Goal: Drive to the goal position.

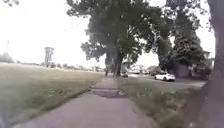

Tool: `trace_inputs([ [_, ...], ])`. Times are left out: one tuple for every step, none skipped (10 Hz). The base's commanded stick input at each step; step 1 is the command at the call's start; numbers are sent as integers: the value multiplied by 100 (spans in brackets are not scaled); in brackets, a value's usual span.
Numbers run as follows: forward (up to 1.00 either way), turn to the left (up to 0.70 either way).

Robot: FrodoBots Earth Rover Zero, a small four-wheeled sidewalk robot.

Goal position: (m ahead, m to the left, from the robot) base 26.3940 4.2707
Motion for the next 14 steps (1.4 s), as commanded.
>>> trace_inputs([
  [70,0],
  [70,0],
  [70,0],
  [70,0],
  [70,0],
  [70,0],
  [70,0],
  [70,0],
  [70,0],
  [70,0],
  [70,0],
  [70,0],
  [70,0],
  [70,0],
])
